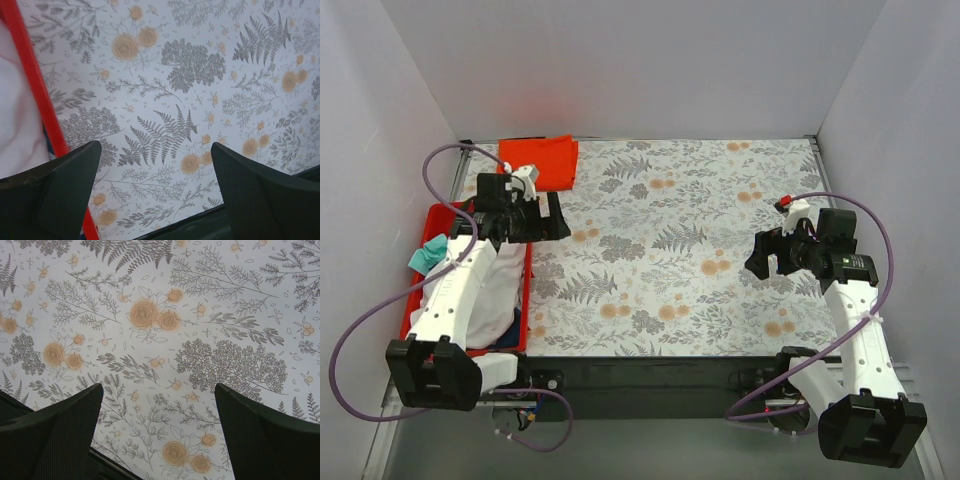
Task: Fold and stack the t-shirts
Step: Grab the tshirt from the pile
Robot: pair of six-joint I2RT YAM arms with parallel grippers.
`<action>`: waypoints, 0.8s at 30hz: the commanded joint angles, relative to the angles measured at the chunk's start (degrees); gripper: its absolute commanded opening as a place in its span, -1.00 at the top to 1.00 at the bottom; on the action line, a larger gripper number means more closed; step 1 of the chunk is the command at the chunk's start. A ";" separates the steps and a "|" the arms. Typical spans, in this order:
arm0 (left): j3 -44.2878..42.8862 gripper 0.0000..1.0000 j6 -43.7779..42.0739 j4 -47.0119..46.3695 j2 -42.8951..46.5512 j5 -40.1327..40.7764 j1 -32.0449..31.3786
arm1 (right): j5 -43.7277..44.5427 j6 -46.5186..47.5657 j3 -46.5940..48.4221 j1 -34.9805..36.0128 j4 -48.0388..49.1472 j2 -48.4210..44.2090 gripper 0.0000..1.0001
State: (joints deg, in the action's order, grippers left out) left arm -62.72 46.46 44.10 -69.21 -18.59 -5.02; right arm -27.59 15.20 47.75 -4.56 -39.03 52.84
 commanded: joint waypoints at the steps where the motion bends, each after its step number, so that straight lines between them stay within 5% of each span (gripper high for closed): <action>1: -8.89 -0.84 -1.97 1.86 -1.88 1.00 3.08 | -3.34 1.06 0.94 -0.45 0.18 -1.07 -0.97; 4: -17.66 -0.83 -6.46 8.44 -7.85 3.47 4.92 | -4.83 1.32 1.38 -0.45 -0.43 0.24 -0.97; 11: -31.93 -0.83 -25.51 26.99 -15.95 0.66 25.90 | -4.22 2.72 2.09 -0.45 -1.67 0.86 -0.97; 15: -28.53 -0.70 -39.04 30.35 -14.91 -0.49 41.63 | -5.09 2.91 2.61 -0.45 -1.67 2.97 -0.97; 24: -13.94 -0.20 -41.63 28.86 -10.68 -5.92 45.36 | -6.69 1.94 4.55 -0.36 -1.67 7.45 -0.97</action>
State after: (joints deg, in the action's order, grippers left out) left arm -78.89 7.49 72.05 -82.91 -20.18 40.64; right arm -32.93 16.91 49.10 -4.82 -40.60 60.38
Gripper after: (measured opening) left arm 0.619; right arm 0.984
